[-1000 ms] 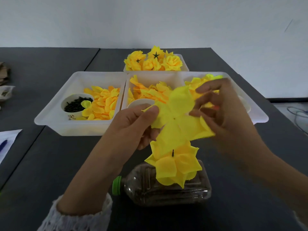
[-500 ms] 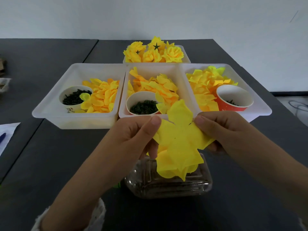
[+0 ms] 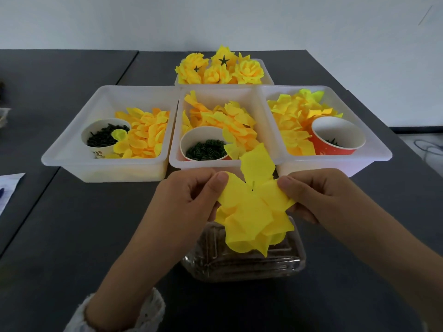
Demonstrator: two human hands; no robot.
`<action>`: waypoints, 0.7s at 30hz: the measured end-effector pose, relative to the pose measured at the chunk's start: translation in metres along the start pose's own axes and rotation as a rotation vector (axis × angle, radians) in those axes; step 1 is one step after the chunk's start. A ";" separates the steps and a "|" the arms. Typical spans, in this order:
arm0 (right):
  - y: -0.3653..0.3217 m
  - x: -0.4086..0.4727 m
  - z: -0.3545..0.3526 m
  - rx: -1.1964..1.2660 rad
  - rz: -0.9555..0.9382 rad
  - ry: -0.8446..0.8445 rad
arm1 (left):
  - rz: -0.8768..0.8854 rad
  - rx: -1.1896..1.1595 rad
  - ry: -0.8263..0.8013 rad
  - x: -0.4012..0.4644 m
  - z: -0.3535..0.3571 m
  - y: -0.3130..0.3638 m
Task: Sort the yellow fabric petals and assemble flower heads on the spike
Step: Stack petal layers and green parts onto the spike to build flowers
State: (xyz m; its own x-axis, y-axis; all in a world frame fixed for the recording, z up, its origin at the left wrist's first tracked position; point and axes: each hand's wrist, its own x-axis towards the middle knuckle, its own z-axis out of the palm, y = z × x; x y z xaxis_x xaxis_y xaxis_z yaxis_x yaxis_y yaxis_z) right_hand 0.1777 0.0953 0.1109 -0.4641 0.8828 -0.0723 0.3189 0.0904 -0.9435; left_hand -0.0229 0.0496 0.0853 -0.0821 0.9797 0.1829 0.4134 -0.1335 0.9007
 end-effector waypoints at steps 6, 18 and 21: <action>-0.005 0.002 0.004 0.067 -0.090 0.072 | 0.012 -0.041 0.051 0.000 0.002 0.002; 0.003 0.009 0.001 0.011 -0.047 0.073 | -0.035 -0.033 0.030 0.007 0.004 -0.002; 0.003 0.007 0.000 0.026 -0.042 0.084 | -0.051 -0.047 0.020 0.007 0.005 -0.002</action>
State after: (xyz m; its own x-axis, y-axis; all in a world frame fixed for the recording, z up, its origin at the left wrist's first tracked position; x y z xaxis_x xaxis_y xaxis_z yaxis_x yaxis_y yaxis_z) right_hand 0.1753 0.1017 0.1072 -0.4053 0.9142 -0.0056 0.2783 0.1175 -0.9533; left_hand -0.0198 0.0578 0.0828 -0.1204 0.9822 0.1441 0.3649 -0.0912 0.9266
